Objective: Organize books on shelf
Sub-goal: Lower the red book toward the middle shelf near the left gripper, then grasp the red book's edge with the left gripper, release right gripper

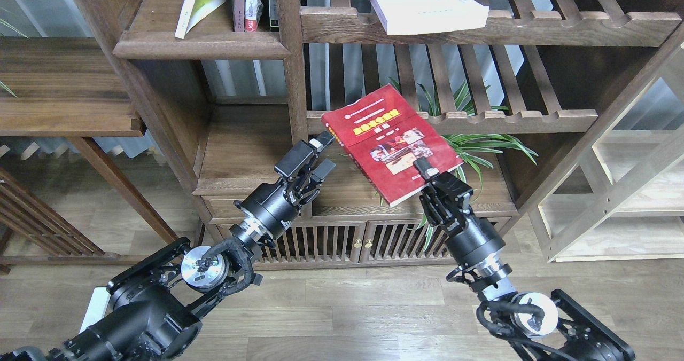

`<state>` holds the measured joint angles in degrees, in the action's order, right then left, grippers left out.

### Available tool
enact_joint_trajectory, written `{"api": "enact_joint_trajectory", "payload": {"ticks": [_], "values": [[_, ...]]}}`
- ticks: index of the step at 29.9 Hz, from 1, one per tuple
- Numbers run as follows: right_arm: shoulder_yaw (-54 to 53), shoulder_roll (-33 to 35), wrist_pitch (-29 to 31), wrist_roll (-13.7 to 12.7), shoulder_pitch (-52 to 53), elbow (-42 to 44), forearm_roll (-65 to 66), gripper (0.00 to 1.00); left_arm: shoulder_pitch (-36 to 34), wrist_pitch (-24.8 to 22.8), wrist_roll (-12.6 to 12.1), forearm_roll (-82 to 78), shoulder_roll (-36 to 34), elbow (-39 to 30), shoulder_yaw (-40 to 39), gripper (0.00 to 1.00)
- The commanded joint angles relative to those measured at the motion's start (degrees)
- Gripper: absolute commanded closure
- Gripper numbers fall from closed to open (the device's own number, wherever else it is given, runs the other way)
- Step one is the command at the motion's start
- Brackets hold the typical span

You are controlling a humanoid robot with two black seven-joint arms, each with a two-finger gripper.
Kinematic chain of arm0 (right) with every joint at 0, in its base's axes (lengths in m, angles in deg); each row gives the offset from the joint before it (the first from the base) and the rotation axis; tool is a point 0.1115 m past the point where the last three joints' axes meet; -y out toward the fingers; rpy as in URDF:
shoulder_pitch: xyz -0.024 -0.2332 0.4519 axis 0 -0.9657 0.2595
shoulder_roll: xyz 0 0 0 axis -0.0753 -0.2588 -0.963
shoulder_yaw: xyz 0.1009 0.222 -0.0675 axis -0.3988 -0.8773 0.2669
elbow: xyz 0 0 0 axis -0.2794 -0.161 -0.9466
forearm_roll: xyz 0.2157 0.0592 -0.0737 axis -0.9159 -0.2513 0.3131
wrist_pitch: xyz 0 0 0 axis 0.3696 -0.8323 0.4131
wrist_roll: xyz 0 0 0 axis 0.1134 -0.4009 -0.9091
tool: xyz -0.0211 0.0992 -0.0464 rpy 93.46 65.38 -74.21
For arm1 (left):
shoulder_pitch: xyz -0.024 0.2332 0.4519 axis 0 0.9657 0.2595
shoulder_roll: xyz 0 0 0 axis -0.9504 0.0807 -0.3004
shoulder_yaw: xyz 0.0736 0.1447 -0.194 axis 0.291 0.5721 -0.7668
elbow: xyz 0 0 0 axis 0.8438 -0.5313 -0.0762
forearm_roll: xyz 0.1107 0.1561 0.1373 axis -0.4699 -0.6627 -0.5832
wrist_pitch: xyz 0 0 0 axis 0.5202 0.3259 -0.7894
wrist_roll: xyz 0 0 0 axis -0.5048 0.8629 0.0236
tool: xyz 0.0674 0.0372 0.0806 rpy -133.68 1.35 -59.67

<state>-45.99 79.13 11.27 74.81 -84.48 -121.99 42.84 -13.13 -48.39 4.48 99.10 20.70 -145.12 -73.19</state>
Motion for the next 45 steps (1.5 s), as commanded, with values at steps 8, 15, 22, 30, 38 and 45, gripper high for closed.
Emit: {"api": "enact_joint_trajectory", "payload": {"ticks": [8,15,22,30,38,45], "values": [[2.94,-1.11,0.01,-0.26,0.03,0.00,2.30,0.93,0.40,0.00,0.04,0.00,0.00,0.88,-0.64,0.10],[4.09,-2.42,0.01,-0.35,0.21,0.00,3.62,0.92,0.31,0.00,0.04,-0.09,0.00,1.05,-1.17,0.16],[5.23,-3.22,0.01,-0.44,0.12,0.00,4.68,0.92,1.19,0.00,0.04,0.00,0.00,1.14,-1.26,0.42],[5.14,-3.13,0.01,-0.44,0.21,0.00,4.68,0.92,3.13,0.00,0.04,-0.09,0.00,0.79,-0.90,0.72],[5.23,-3.21,0.01,-0.44,0.21,0.00,4.77,0.91,3.13,0.00,0.04,-0.09,0.00,0.70,-0.81,0.82],[5.14,-2.69,0.01,-0.44,0.47,0.00,4.77,0.83,3.04,0.00,0.04,-0.09,0.00,0.53,-0.73,0.95]]}}
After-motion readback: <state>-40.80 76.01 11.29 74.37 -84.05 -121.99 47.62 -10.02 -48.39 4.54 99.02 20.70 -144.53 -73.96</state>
